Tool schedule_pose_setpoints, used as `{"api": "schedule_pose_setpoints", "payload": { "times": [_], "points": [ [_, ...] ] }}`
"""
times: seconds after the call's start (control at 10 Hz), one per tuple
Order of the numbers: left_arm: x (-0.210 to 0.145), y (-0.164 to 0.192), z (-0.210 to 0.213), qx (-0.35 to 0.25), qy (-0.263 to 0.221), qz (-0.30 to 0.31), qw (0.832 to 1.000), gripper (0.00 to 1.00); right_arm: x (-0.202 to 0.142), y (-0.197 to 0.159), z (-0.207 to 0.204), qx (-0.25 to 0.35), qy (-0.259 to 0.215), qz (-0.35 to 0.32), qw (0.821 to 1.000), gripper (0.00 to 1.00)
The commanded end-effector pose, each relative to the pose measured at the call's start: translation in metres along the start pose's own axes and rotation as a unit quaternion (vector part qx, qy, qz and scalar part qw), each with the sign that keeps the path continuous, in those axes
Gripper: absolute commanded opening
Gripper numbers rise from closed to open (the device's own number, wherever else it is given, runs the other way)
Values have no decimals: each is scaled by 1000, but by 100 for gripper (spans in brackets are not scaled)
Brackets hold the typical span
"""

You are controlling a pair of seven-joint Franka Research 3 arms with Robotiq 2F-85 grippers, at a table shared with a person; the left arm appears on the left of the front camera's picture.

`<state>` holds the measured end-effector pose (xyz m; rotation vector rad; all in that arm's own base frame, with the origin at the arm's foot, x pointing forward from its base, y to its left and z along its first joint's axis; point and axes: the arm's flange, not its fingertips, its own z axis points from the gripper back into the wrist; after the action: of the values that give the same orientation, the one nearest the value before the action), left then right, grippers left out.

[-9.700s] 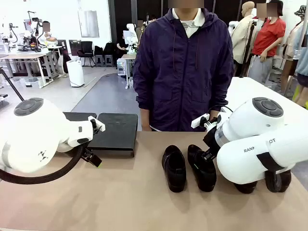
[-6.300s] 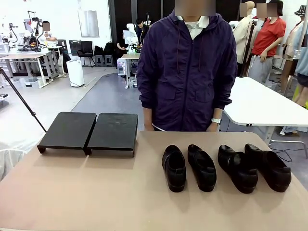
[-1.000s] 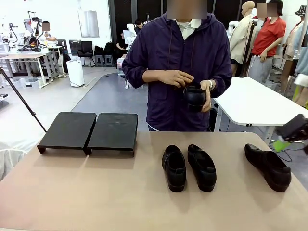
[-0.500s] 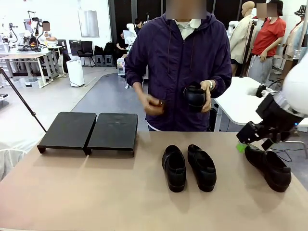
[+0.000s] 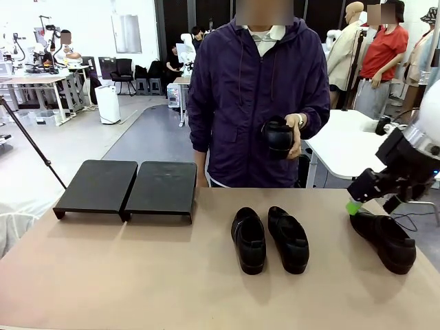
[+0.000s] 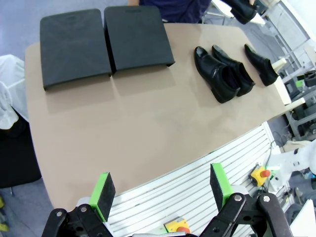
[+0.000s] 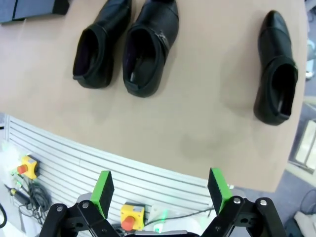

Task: Organize the shoes by placing them on the stand.
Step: Pick up one Shoe and place it in the middle of the table.

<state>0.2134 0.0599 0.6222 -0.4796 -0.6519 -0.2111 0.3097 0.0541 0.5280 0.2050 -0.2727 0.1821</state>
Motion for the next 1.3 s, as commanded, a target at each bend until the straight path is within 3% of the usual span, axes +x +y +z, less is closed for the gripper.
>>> {"api": "schedule_pose_setpoints", "payload": {
  "times": [0.0,0.3,0.5,0.8,1.1,1.2],
  "points": [
    [0,0,1,-10,-1,-5,1000,100,-35,-8,13,4,13,-14,1000,100],
    [0,0,1,-10,-1,-5,1000,100,-67,-11,25,1,10,-38,999,100],
    [0,0,1,-10,-1,-5,1000,100,-64,-13,21,2,7,-43,999,100],
    [0,0,1,-10,-1,-5,1000,100,-42,-9,14,-6,-13,-29,999,100],
    [0,0,1,-10,-1,-5,1000,100,2,-5,1,-10,-19,8,1000,100],
    [0,0,1,-10,-1,-5,1000,100,6,-4,2,-8,2,24,1000,100]
  ]
}}
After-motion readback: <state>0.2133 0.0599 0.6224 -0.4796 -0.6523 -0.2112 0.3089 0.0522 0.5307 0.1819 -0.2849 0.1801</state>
